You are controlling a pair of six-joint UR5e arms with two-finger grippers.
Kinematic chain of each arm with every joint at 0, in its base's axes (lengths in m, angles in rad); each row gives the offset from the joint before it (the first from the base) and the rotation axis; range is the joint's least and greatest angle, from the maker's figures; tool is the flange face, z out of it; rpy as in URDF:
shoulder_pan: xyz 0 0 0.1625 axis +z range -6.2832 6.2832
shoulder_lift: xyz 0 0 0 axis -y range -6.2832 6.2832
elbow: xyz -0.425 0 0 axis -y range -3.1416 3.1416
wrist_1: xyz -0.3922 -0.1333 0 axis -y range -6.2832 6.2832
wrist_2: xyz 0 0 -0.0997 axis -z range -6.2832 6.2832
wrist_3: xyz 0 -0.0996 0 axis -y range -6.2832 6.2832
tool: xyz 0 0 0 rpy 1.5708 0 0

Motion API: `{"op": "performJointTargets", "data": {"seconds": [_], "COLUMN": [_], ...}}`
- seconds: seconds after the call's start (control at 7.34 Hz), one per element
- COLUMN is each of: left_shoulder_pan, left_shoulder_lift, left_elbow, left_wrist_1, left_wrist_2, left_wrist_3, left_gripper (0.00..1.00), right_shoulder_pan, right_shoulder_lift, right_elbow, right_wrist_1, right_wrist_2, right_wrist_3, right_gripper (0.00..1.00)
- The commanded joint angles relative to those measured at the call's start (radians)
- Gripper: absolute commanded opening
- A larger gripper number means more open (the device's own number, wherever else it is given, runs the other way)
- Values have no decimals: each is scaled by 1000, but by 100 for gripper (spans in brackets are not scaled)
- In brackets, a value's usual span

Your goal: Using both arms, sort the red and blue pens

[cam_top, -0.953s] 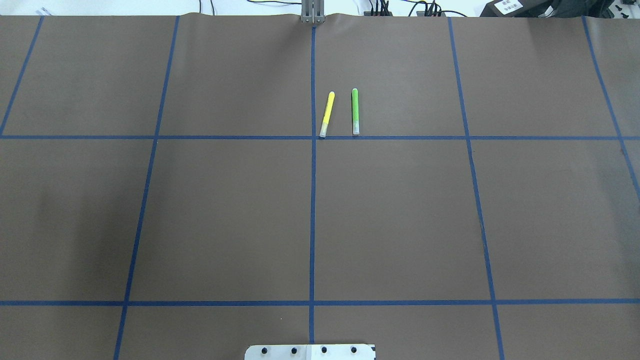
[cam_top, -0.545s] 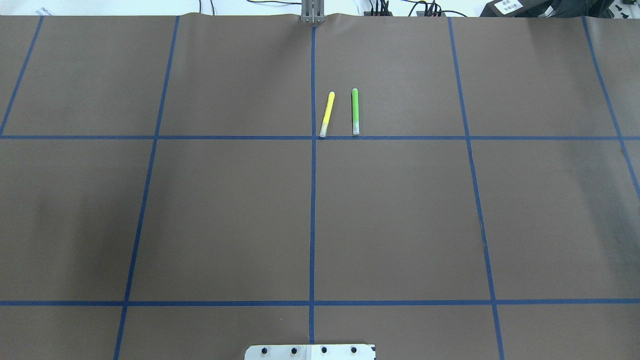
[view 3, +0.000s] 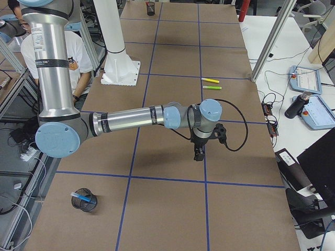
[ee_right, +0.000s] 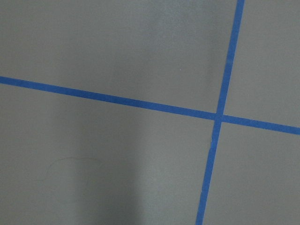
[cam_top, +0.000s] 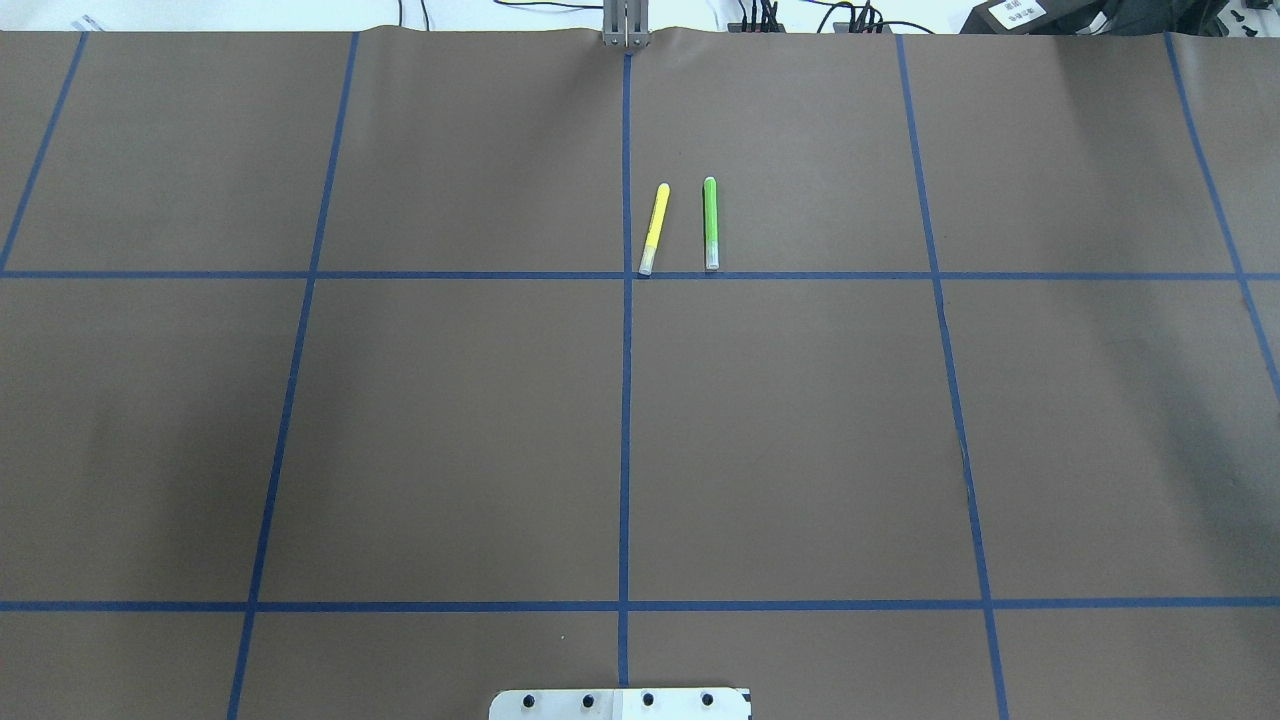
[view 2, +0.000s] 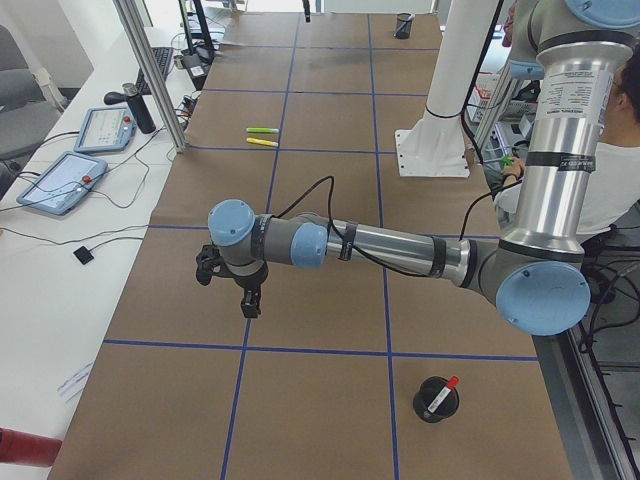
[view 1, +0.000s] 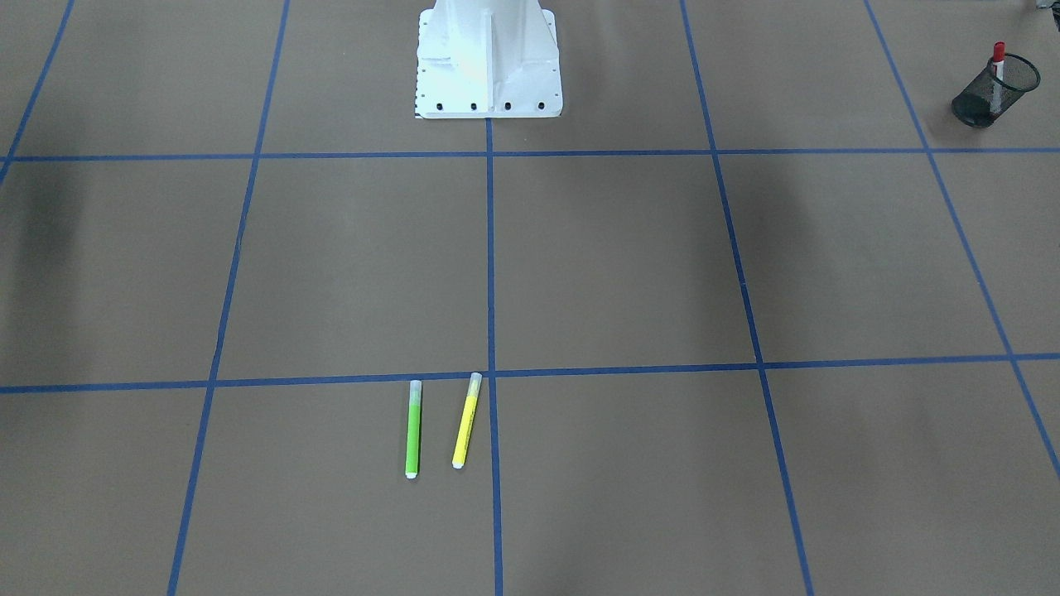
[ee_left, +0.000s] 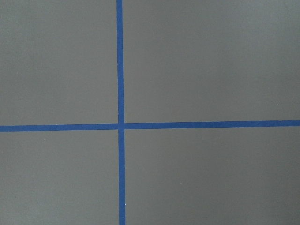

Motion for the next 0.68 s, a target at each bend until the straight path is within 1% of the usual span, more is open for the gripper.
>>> {"op": "performJointTargets", "data": {"seconds": [0.0,0.27,0.54], "left_shoulder_pan": [0,0,0], "left_shoulder_lift": [3,-3,-11], "left_elbow": [1,5,-11], "left_wrist_1": [-2,-6,-5], "left_wrist_2": [-2,3,6], "left_wrist_3": [7,12,12], "left_gripper": [100,100,100], "right_shoulder_pan": [-1,0,0], "right_shoulder_lift": [-9,-47,-50], "right_elbow": [7,9,41], "right_wrist_1": [-17,-13,-11], "right_wrist_2": [-15,-3,-7], "right_wrist_3": [-7,-6,5], "right_gripper": [100,100,100]}}
